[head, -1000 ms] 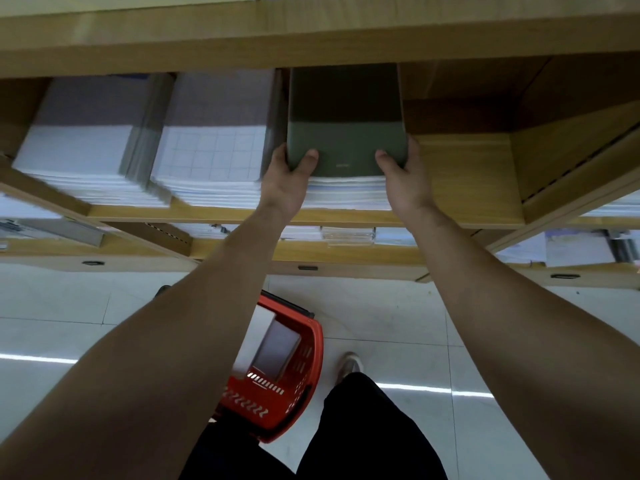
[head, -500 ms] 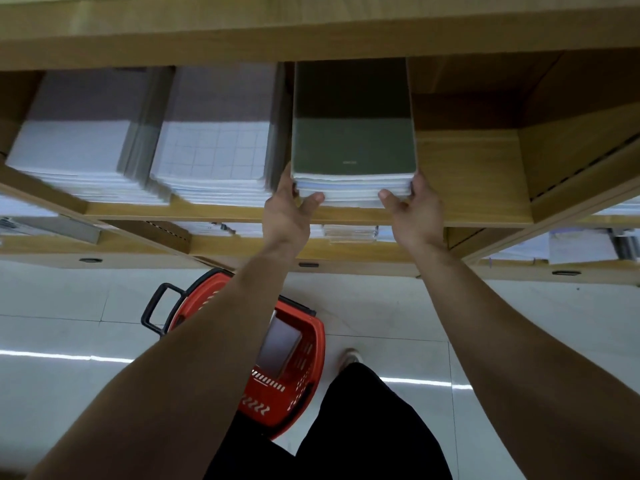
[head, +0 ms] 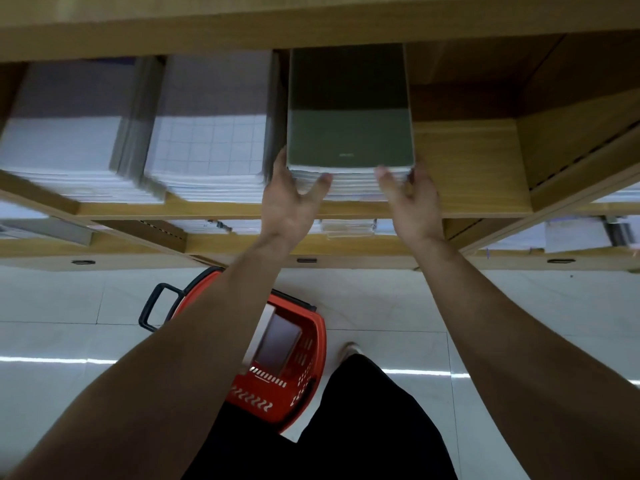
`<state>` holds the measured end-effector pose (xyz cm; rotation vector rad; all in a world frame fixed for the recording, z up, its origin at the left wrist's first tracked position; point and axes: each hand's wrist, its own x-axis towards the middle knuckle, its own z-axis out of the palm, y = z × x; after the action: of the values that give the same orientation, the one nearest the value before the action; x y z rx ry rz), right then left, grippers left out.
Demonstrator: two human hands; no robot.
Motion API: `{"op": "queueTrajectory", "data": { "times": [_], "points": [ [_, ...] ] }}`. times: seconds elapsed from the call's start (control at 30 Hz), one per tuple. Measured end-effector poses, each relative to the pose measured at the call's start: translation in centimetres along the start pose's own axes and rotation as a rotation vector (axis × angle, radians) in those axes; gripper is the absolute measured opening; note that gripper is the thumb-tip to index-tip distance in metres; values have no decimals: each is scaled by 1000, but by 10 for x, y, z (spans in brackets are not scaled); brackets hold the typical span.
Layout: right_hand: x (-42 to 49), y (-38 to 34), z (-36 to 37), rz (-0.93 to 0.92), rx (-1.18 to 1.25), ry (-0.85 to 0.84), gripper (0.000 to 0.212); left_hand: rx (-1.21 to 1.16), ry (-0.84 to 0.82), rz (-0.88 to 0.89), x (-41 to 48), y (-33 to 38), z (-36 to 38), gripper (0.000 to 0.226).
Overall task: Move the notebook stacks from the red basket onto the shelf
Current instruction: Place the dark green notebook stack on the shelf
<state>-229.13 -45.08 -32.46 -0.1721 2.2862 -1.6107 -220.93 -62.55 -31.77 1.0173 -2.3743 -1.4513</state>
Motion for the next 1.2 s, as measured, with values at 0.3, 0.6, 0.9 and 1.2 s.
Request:
{"op": "queueTrajectory", "data": {
  "times": [0.3, 0.6, 0.9, 1.2],
  "points": [
    [26, -11, 15, 53, 50, 115, 41, -163, 25, -95, 14, 25, 1, 37],
    [52, -50, 11, 115, -12, 48, 38, -221, -53, -179, 42, 44, -8, 38],
    [55, -38, 10, 28, -187, 125, 43, 50, -37, -38, 50, 40, -2, 44],
    [49, -48, 3, 84, -183, 44, 46, -135, -203, -162, 50, 43, -13, 52]
  ]
}}
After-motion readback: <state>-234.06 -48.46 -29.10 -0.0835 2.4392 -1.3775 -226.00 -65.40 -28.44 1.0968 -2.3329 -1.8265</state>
